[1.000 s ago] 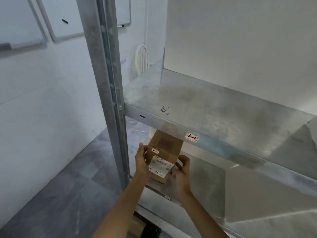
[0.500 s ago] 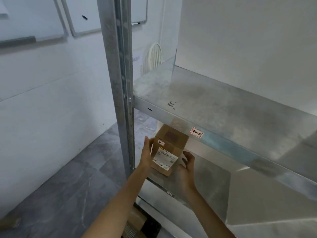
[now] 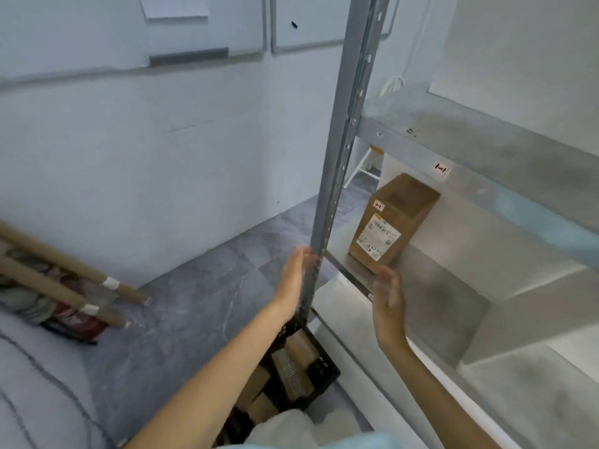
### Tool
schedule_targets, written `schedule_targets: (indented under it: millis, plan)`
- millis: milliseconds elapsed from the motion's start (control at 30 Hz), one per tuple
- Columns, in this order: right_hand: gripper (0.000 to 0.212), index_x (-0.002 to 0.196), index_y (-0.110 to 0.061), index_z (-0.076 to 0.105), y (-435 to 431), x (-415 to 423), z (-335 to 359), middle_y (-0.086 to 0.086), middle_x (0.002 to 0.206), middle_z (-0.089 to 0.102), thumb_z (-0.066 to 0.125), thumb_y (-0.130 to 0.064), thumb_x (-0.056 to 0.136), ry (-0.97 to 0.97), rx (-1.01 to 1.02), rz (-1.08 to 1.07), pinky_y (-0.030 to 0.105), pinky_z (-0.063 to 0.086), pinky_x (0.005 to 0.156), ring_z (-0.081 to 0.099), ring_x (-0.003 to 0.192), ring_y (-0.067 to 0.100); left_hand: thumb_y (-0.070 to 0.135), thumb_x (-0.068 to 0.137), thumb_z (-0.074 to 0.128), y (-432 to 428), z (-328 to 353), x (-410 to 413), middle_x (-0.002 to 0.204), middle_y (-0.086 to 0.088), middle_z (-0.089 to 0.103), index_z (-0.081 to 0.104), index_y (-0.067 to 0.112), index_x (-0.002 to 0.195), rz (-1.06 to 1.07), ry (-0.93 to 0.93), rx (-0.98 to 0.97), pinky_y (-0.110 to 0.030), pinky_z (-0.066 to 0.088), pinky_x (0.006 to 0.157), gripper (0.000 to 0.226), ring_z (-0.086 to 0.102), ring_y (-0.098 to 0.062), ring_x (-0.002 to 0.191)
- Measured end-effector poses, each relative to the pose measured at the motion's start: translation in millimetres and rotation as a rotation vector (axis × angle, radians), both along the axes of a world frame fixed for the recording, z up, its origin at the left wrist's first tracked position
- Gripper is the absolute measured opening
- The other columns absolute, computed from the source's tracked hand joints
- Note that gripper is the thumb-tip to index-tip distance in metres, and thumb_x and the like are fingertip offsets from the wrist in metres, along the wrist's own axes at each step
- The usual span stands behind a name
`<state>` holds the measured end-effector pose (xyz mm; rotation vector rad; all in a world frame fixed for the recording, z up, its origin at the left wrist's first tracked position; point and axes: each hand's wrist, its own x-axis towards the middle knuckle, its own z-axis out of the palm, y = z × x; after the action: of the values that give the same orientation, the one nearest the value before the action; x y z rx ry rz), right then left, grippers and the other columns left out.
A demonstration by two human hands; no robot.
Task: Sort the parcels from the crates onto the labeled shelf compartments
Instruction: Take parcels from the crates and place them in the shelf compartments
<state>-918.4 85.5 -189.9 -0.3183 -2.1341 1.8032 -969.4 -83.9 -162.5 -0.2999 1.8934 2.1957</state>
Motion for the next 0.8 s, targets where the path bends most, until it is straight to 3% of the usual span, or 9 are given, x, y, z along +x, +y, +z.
schedule_targets:
  millis: [67, 167, 267, 400, 633, 800]
  plan:
    - [0.026, 0.120, -0.014, 0.052, -22, 21, 1, 0.000, 0.119, 0.057, 0.042, -0.005, 0.098, -0.023, 0.025, 0.076, 0.011, 0.037, 0.095, 0.051, 0.112, 0.008, 0.045, 0.100, 0.024, -29, 0, 35, 0.112, -0.001, 0.065, 0.060, 0.021, 0.110, 0.061, 0.016, -0.014, -0.033, 0.034, 0.101, 0.044, 0.056, -0.015, 0.111]
    - [0.023, 0.113, -0.013, 0.055, -52, 54, -4, -0.003, 0.112, 0.058, 0.040, -0.004, 0.098, -0.055, 0.069, 0.170, 0.000, 0.035, 0.084, 0.053, 0.104, 0.002, 0.043, 0.100, 0.025, -70, -7, 89, 0.109, -0.003, 0.066, 0.059, 0.021, 0.108, 0.166, -0.001, -0.032, -0.036, 0.032, 0.101, 0.041, 0.056, -0.016, 0.109]
    - [0.023, 0.108, -0.012, 0.058, -77, 86, -15, -0.006, 0.106, 0.059, 0.040, -0.002, 0.097, -0.093, 0.106, 0.296, 0.003, 0.037, 0.085, 0.052, 0.098, -0.011, 0.044, 0.100, 0.026, -102, -19, 140, 0.105, -0.001, 0.066, 0.059, 0.022, 0.105, 0.262, -0.051, -0.036, -0.038, 0.032, 0.101, 0.040, 0.056, -0.018, 0.108]
    - [0.023, 0.103, -0.012, 0.059, -94, 119, -29, -0.006, 0.102, 0.062, 0.040, -0.002, 0.097, -0.139, 0.124, 0.412, 0.006, 0.040, 0.085, 0.055, 0.095, -0.008, 0.042, 0.101, 0.028, -124, -37, 188, 0.106, -0.002, 0.066, 0.059, 0.017, 0.109, 0.344, -0.154, -0.035, -0.039, 0.033, 0.101, 0.042, 0.056, -0.018, 0.106]
    - [0.022, 0.100, -0.010, 0.062, -95, 120, -53, -0.005, 0.100, 0.064, 0.042, -0.003, 0.097, -0.252, 0.181, 0.586, 0.002, 0.039, 0.083, 0.056, 0.096, -0.005, 0.042, 0.100, 0.031, -124, -64, 218, 0.102, 0.000, 0.066, 0.061, 0.013, 0.113, 0.449, -0.263, -0.031, -0.033, 0.035, 0.095, 0.044, 0.056, -0.016, 0.102]
    - [0.021, 0.097, -0.007, 0.063, -86, 96, -78, -0.001, 0.099, 0.063, 0.043, 0.000, 0.095, -0.343, 0.227, 0.686, 0.001, 0.039, 0.080, 0.055, 0.094, -0.002, 0.040, 0.100, 0.033, -107, -86, 213, 0.097, 0.001, 0.065, 0.062, 0.016, 0.103, 0.573, -0.415, 0.053, -0.037, 0.034, 0.098, 0.038, 0.056, -0.018, 0.102]
